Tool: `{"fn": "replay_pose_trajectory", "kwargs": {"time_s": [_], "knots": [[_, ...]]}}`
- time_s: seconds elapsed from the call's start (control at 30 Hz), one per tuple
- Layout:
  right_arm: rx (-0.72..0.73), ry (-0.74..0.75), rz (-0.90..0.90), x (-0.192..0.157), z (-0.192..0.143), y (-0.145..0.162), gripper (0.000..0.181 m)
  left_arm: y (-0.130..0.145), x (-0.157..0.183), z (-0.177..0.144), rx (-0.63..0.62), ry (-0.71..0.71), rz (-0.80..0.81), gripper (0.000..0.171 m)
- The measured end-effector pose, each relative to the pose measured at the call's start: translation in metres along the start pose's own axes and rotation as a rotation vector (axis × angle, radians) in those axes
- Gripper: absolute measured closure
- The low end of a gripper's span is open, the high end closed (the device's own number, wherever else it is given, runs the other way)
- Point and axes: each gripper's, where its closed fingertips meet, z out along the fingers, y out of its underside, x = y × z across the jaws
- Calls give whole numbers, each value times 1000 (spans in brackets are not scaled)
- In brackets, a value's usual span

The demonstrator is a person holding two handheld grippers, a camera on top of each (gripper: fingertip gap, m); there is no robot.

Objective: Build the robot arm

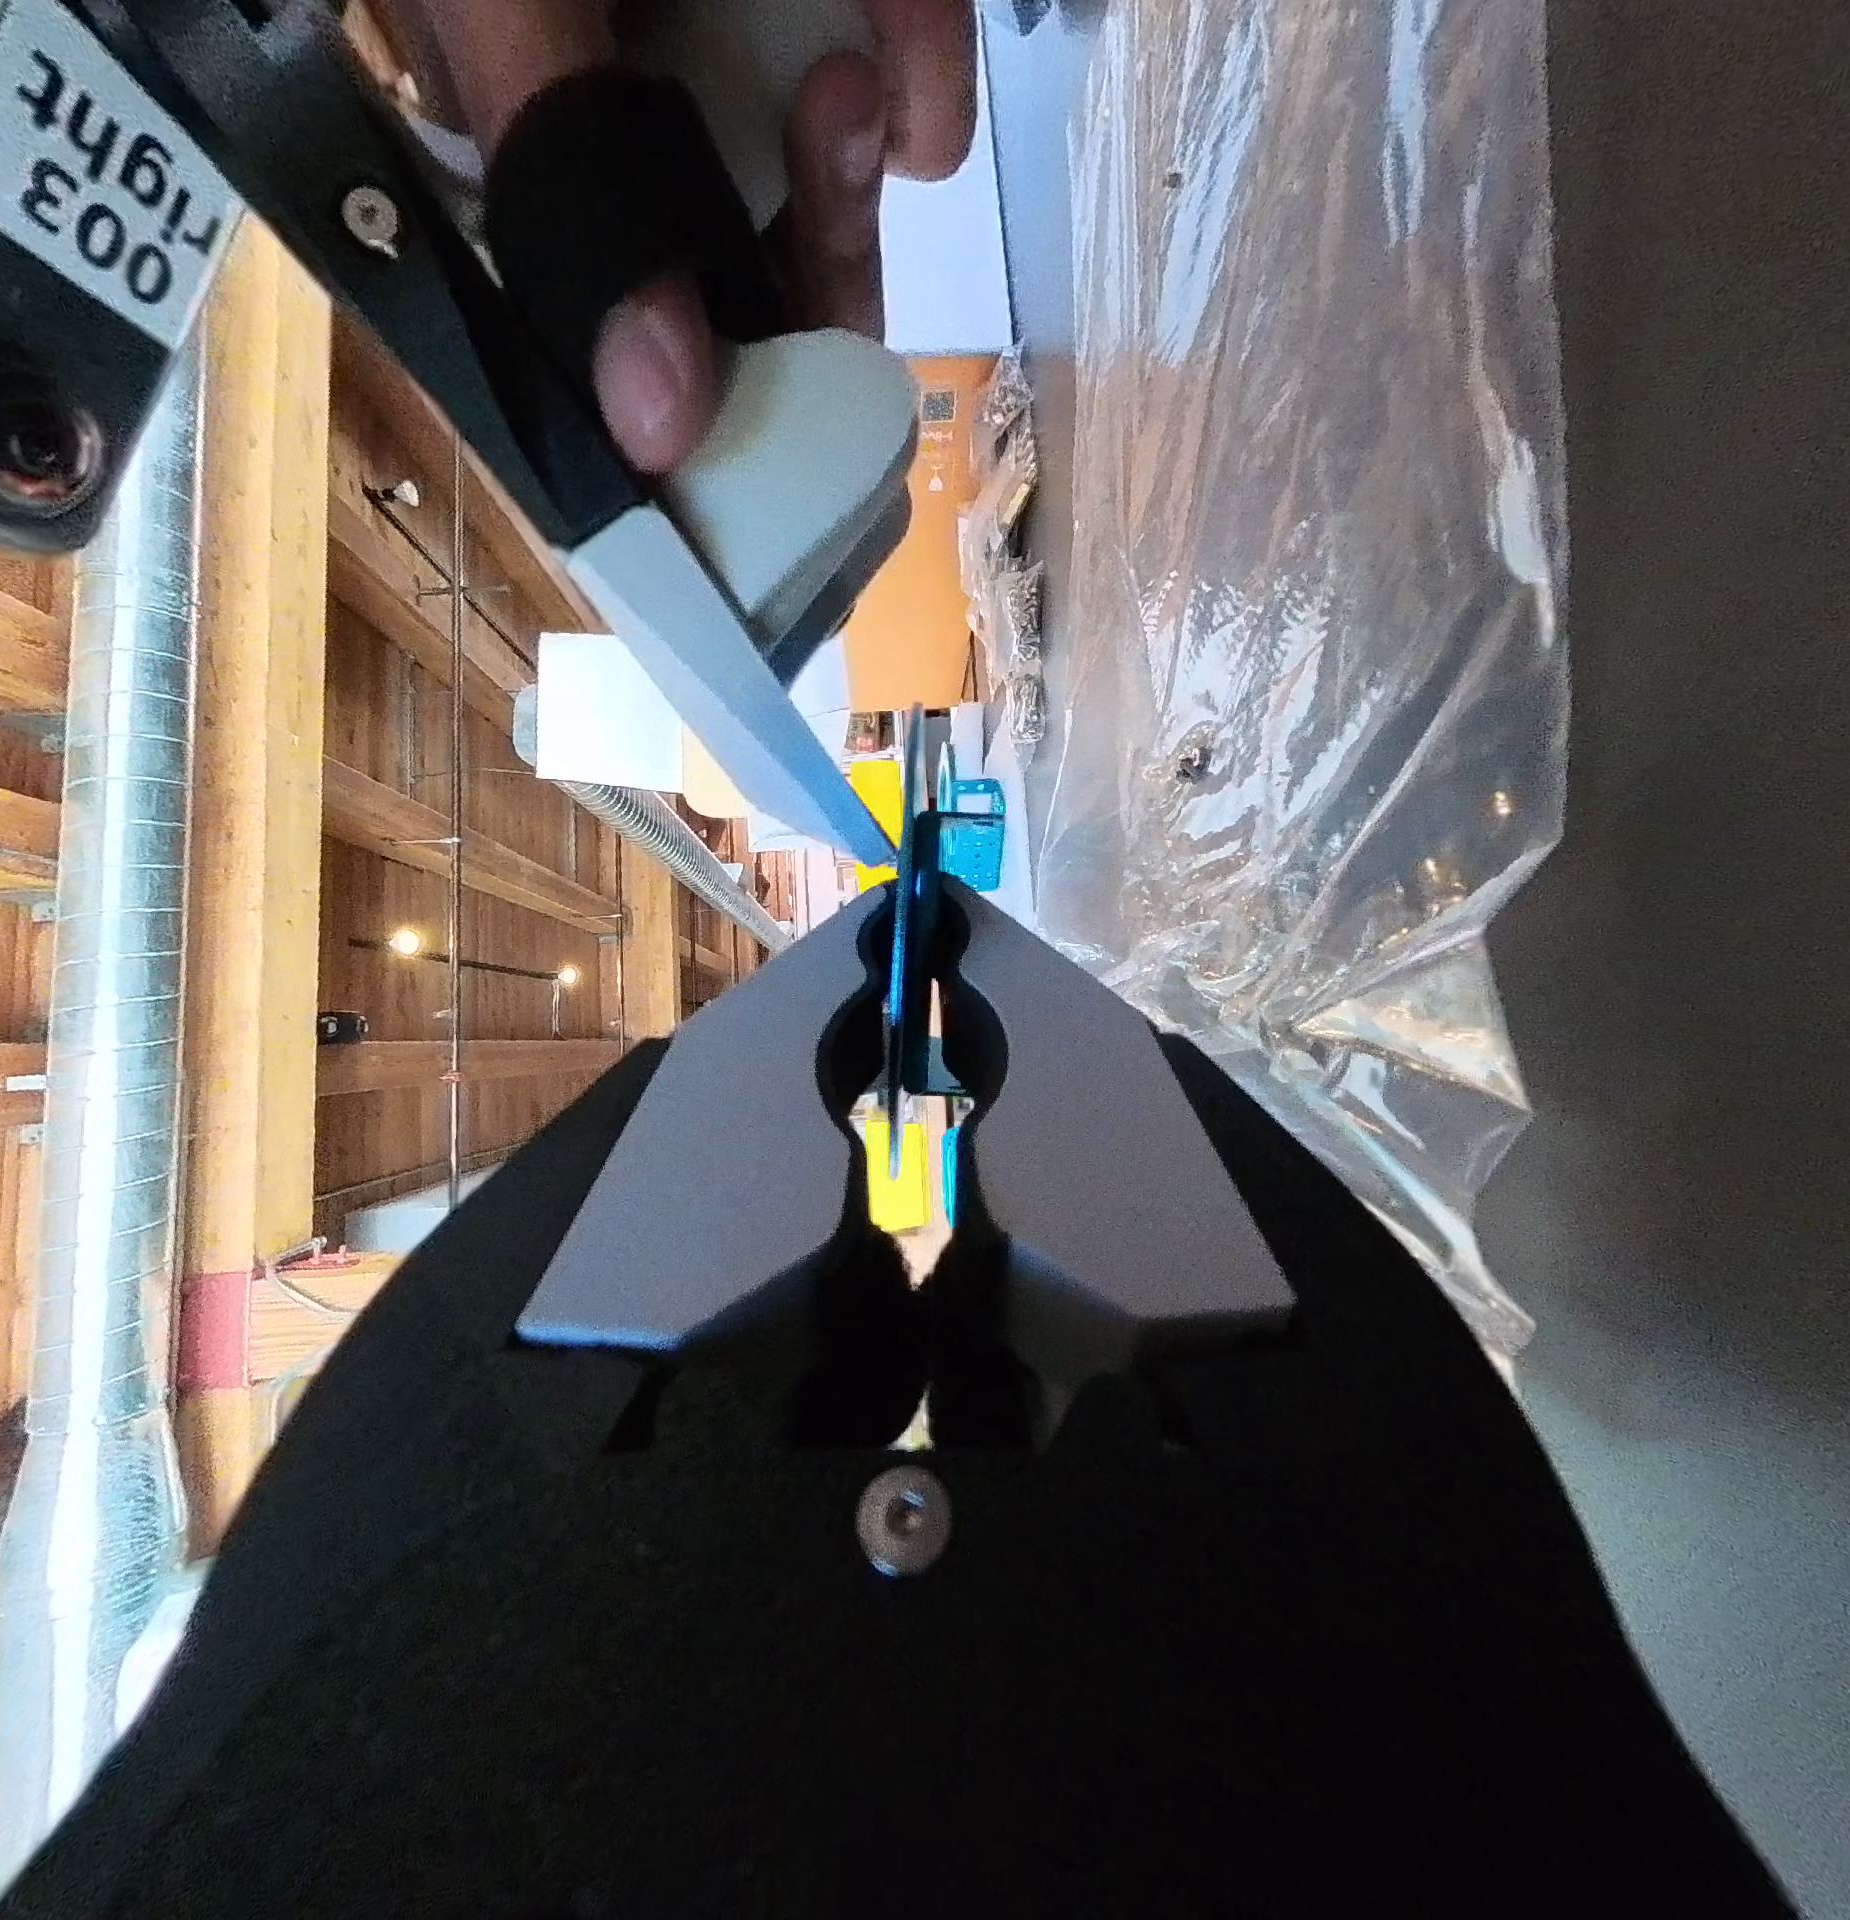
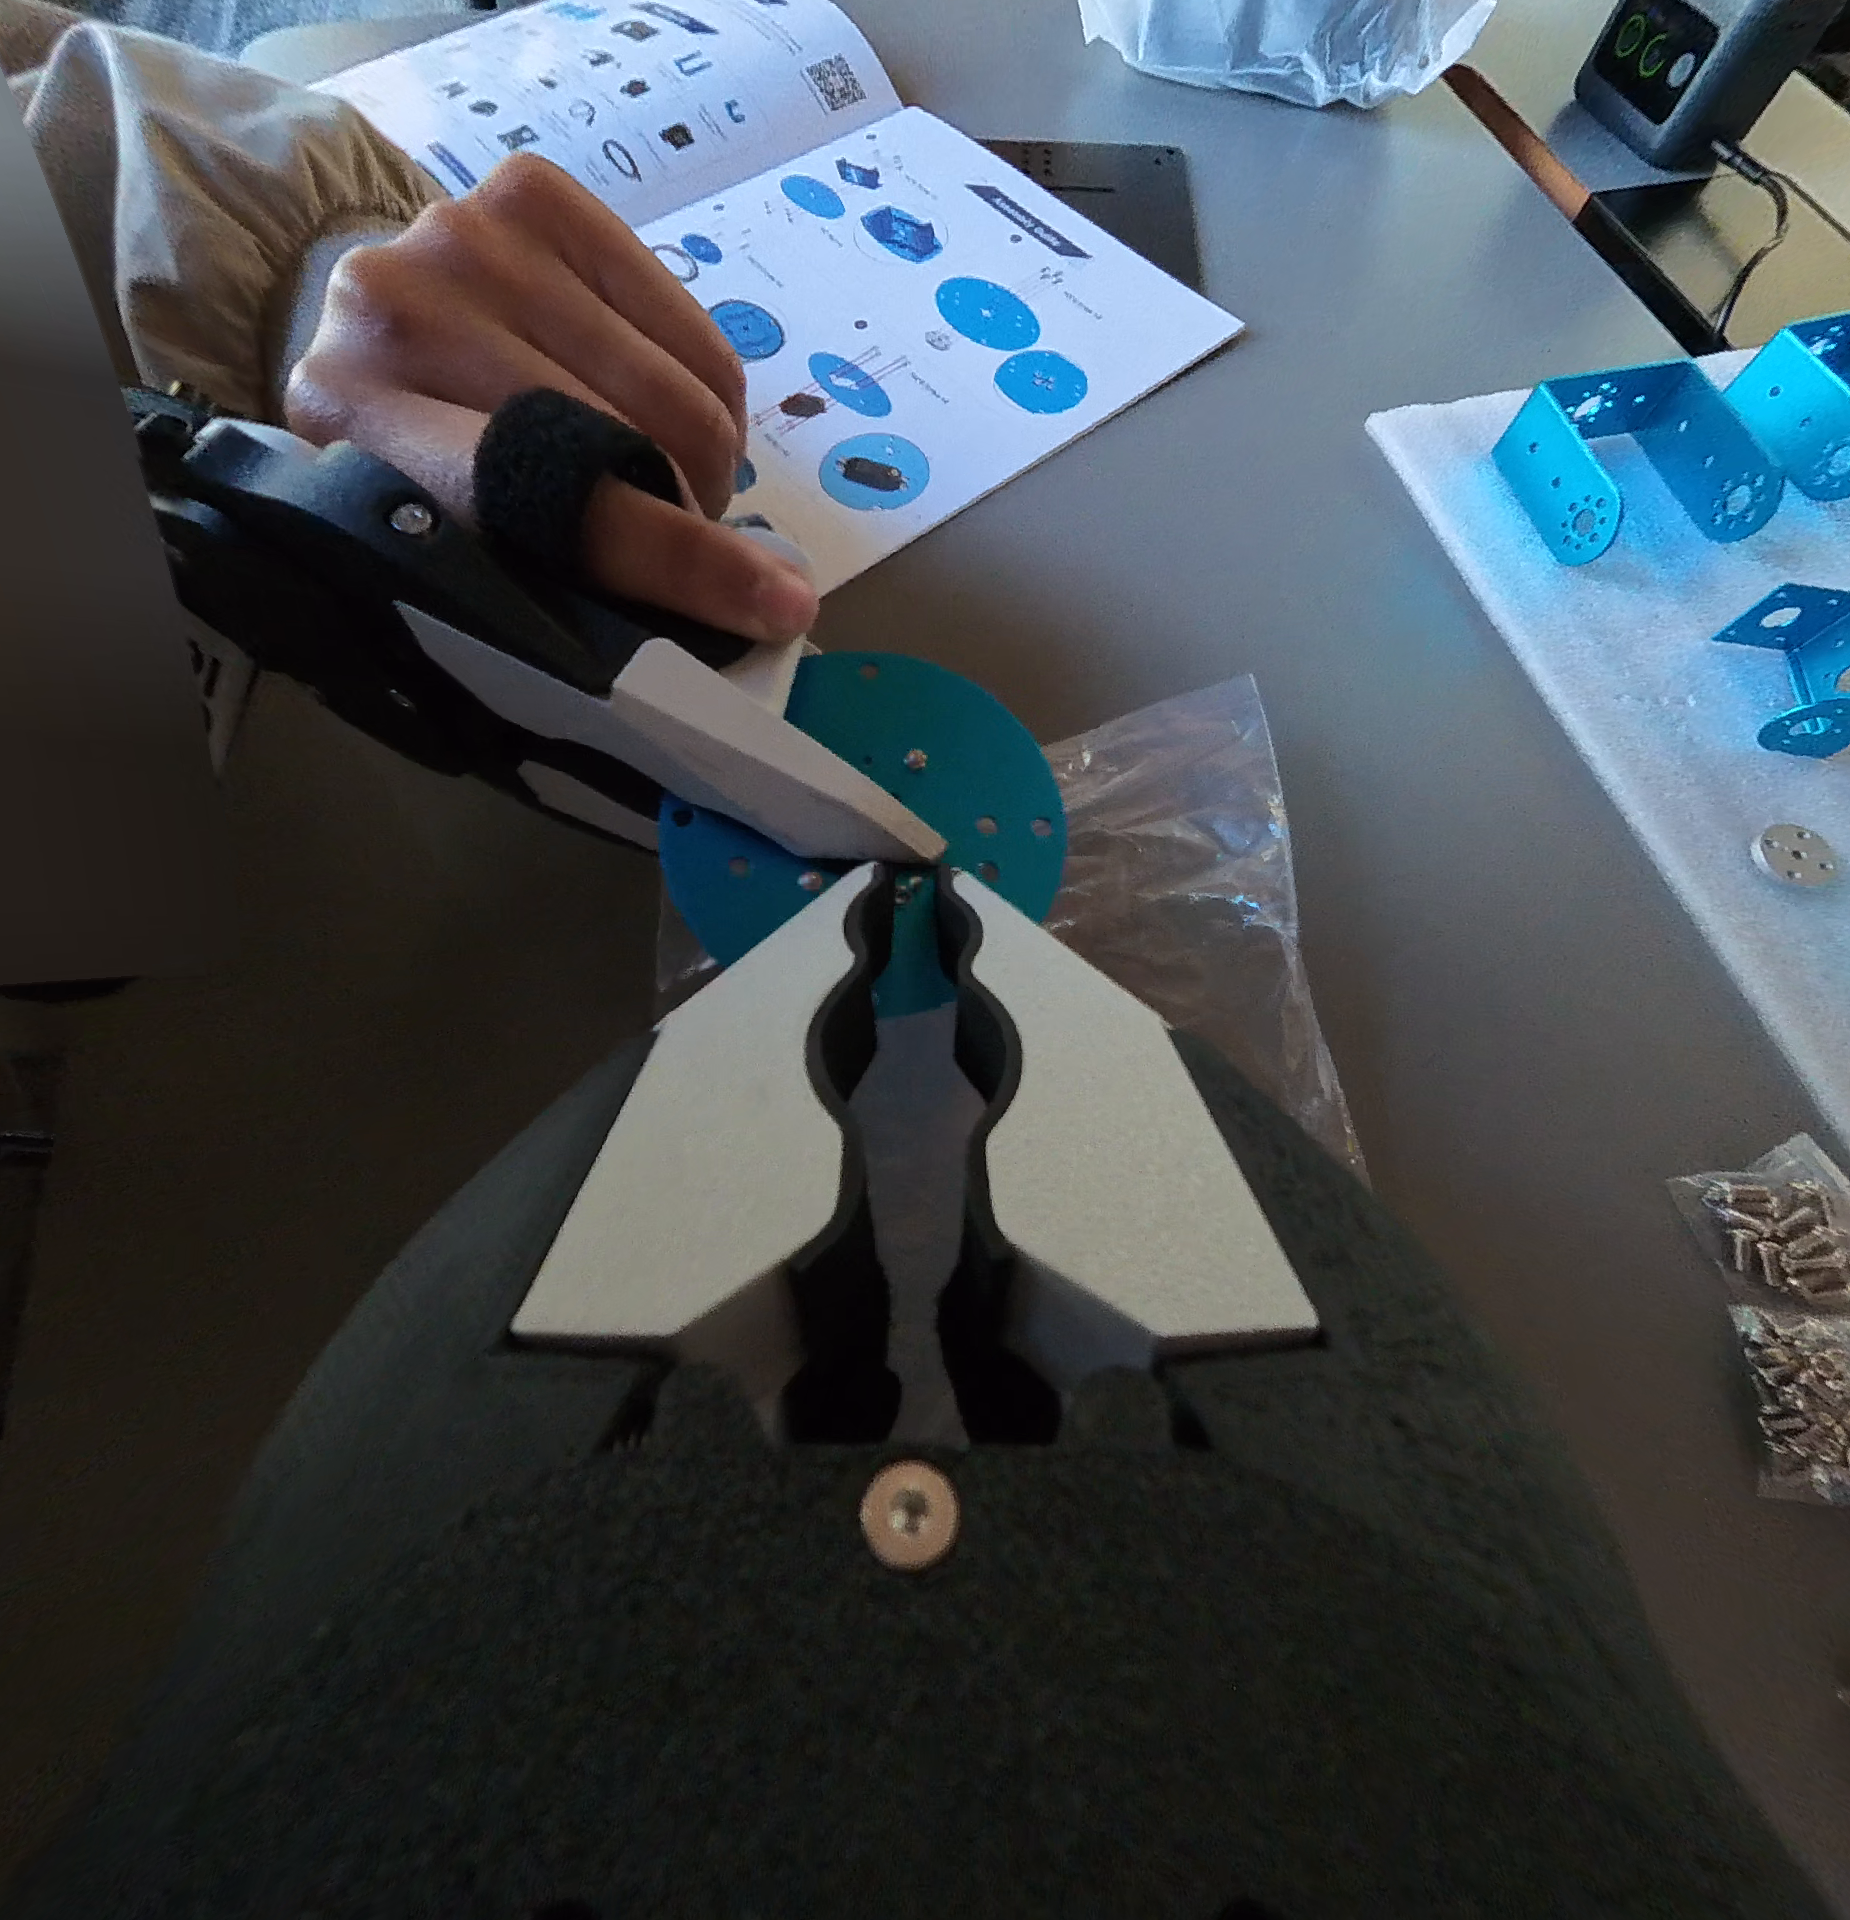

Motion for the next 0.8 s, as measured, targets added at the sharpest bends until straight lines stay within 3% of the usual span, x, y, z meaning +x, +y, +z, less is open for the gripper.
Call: {"fn": "replay_pose_trajectory", "kwargs": {"time_s": [0.3,0.4,0.47,0.57,0.8], "knots": [[81,28,-53,22,-31,-9,174,5,-5,0,5,2,-59,170],[123,-104,-112,9,-40,-6,172,5,-9,-2,16,-15,-58,170],[189,-165,-121,-4,-37,-11,170,3,-11,-3,24,-25,-53,170],[122,-117,-142,-1,-23,-1,169,-2,-13,-5,36,-51,-18,170],[138,-166,-126,-12,-14,0,173,-9,-10,-7,60,-56,19,170]]}}
